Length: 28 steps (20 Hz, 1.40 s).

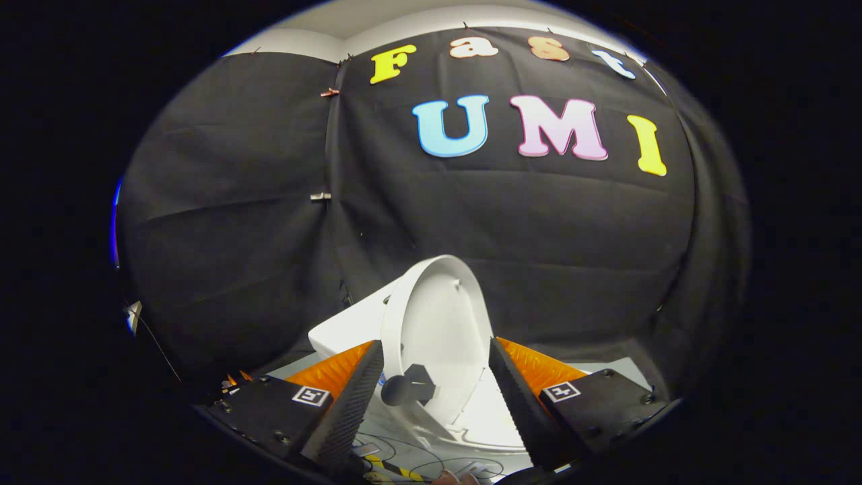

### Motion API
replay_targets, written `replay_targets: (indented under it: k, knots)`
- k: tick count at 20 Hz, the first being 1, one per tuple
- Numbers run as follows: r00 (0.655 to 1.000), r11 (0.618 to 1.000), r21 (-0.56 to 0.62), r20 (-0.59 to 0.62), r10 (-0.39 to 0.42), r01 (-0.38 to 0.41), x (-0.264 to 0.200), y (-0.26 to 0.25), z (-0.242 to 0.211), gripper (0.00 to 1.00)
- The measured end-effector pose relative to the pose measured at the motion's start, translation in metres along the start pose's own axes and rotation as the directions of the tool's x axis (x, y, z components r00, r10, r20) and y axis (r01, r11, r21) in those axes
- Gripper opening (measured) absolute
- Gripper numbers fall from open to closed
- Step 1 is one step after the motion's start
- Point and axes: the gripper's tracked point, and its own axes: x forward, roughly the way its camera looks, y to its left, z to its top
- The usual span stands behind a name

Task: Open the toilet lid.

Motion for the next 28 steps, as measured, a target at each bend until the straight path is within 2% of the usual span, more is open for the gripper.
replay_targets:
  k: [7,14,20,28]
  knots:
    - [0.980,0.995,-0.052,0.180,-0.080,0.090,-0.062,-0.041,0.076,0.98]
    - [0.926,0.987,-0.043,0.356,-0.128,0.153,-0.132,-0.075,0.136,0.97]
    - [0.868,0.975,-0.023,0.460,-0.187,0.222,-0.190,-0.104,0.160,0.97]
    - [0.831,0.972,0.005,0.518,-0.205,0.237,-0.231,-0.114,0.169,0.96]
